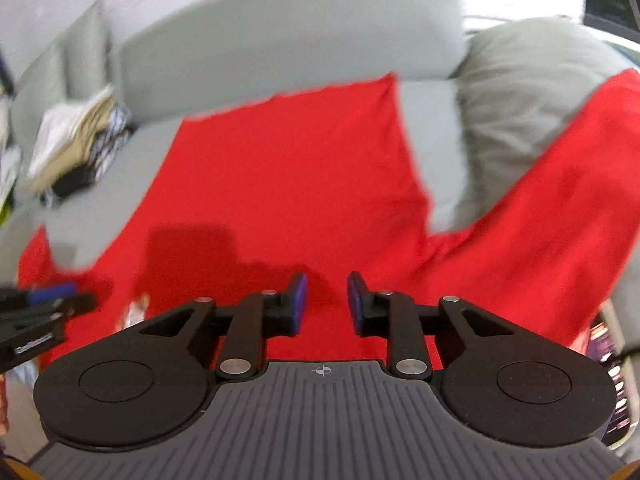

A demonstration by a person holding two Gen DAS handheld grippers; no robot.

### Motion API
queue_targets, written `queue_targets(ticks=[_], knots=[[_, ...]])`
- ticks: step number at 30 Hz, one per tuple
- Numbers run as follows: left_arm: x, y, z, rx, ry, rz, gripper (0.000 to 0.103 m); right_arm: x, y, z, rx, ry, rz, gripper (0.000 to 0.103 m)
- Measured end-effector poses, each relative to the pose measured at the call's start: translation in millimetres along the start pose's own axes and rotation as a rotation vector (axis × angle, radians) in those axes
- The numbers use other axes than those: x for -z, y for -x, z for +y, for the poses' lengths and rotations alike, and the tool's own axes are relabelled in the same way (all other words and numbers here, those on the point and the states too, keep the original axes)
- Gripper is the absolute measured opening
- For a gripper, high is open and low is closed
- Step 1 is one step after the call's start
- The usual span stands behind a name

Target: Fold clothes

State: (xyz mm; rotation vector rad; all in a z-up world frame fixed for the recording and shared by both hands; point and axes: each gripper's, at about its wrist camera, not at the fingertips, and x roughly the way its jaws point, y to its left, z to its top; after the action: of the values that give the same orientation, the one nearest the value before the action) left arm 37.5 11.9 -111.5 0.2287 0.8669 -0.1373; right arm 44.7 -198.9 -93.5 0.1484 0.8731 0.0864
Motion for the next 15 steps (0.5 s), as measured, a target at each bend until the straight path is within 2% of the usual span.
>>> queue_targets(ticks=[2,4,5,7,10,13,15], knots=[[15.7,-4.9,-10.7,-0.018,-0.016,0.008,0.029,14.5,-7.6,10.8,0.025,0.024,0.060,0.029],[28.9,4.8,-17.6,-0.029,-0.038,-0.014,0.018,29.8,-1.1,11.4,0.040,0.044,0.063,0.029],[32.9,10.9,-18.7,-0.023,-0.049,-0.008,0.017,36.2,7.5,12.0,0.043,0.053,0.076,0.029],[40.6,24.9,-21.0,-0.010,-0.058,0.023,0.017,46.0,25.9,7.6,0.046,0.026,0.112,0.028],[52.9,44.3,-18.0,0.041,-0.001,0.093,0.018,59.7,54.3,-1.3,0.053,-0.040,0.162,0.029],[66.2,67.3,-16.8,0.041,0.059,0.031,0.020,71.0,82.6,-6.4,0.040,-0.096,0.164,0.030],[66.3,75.6,-17.6,0.016,0.079,-0.053,0.031,73.2,98.3,-3.7,0.024,-0.107,0.091,0.038]])
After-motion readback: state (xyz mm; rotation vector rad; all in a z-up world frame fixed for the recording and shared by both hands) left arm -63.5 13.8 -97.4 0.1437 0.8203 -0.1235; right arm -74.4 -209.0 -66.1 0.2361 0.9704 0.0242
